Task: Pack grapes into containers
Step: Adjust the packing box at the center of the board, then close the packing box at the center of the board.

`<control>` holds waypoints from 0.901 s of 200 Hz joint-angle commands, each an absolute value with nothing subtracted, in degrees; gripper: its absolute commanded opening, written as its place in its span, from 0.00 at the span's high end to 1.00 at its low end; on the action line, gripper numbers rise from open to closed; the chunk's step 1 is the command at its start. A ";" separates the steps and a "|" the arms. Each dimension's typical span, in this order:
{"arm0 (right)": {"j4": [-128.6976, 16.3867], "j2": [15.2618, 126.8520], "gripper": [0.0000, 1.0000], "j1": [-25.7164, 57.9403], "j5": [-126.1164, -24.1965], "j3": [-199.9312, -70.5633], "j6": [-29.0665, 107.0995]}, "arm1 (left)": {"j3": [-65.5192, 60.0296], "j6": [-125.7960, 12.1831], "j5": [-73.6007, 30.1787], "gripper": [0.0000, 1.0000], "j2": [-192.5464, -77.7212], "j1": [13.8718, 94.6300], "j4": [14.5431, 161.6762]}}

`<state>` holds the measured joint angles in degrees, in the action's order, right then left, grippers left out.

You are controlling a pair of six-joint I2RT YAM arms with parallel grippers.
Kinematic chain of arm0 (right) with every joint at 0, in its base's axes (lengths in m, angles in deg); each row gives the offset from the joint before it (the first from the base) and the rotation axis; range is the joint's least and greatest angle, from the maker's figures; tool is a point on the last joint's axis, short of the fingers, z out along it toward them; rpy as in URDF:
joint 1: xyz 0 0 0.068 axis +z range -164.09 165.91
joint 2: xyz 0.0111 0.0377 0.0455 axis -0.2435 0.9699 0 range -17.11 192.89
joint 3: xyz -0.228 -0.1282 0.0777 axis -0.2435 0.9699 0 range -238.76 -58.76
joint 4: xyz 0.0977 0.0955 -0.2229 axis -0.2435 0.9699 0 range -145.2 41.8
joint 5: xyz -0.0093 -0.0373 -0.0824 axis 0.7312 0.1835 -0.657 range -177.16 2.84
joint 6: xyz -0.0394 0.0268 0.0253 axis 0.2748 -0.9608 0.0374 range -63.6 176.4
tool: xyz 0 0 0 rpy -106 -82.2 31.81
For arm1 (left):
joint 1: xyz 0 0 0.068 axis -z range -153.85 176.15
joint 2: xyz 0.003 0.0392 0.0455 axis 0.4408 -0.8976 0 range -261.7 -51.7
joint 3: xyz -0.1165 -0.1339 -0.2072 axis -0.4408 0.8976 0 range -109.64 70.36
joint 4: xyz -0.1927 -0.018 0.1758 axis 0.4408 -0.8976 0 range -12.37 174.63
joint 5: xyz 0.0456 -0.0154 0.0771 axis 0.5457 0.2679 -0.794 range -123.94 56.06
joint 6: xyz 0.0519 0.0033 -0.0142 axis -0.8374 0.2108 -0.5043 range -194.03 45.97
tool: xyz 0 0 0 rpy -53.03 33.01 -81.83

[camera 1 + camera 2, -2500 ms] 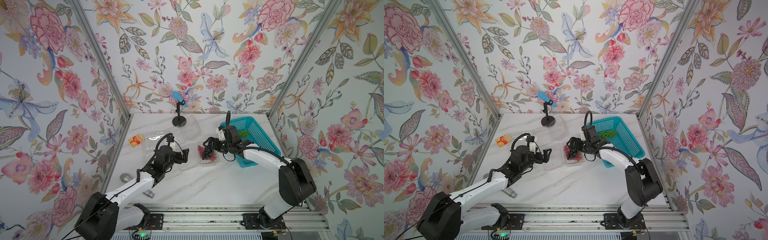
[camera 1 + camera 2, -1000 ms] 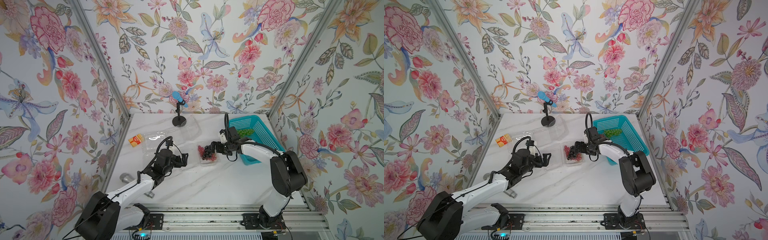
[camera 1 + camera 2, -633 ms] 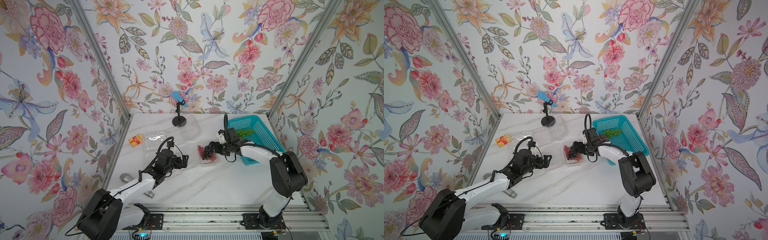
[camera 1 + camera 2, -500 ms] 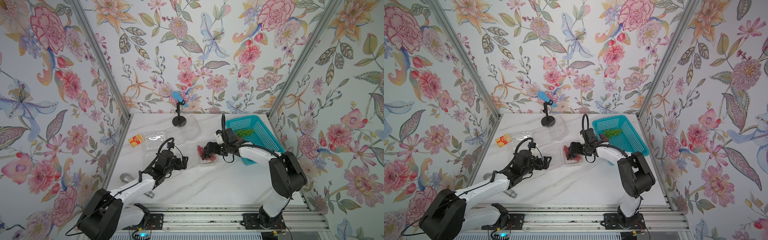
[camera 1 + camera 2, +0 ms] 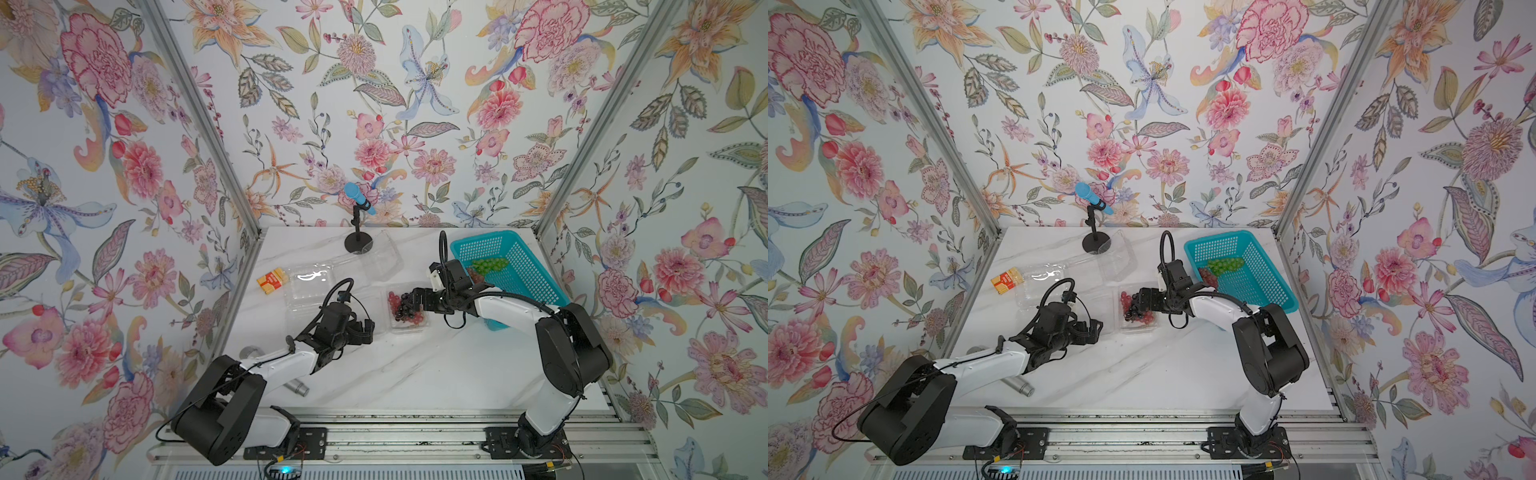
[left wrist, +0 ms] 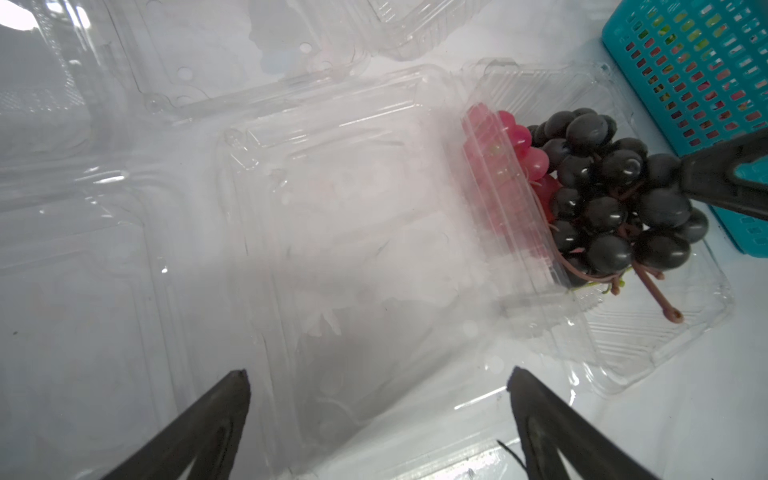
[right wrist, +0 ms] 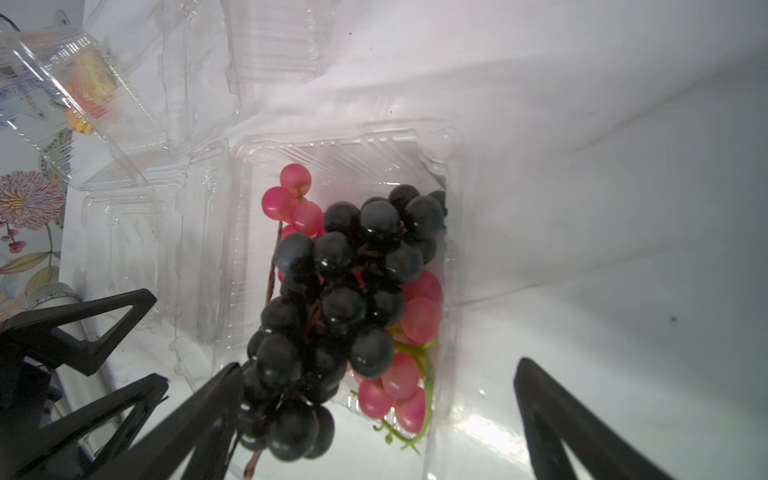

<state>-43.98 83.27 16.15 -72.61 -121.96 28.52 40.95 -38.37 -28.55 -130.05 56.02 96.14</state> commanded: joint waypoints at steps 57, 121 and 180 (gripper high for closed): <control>-43.07 79.96 0.00 14.54 -73.25 -119.79 31.52 | 32.44 -35.70 -30.51 0.00 -134.99 52.87 90.85; -43.24 80.28 0.00 12.39 -71.89 -120.90 33.80 | 25.49 -37.20 -30.75 0.00 -143.31 52.36 87.52; -43.76 80.12 0.00 11.92 -70.51 -120.59 34.65 | 24.03 -37.40 -33.06 0.00 -145.42 50.87 84.62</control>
<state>-43.94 81.46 11.86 -71.76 -120.45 33.40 24.67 -36.99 -31.02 -145.00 52.19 86.93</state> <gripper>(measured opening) 0.995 0.997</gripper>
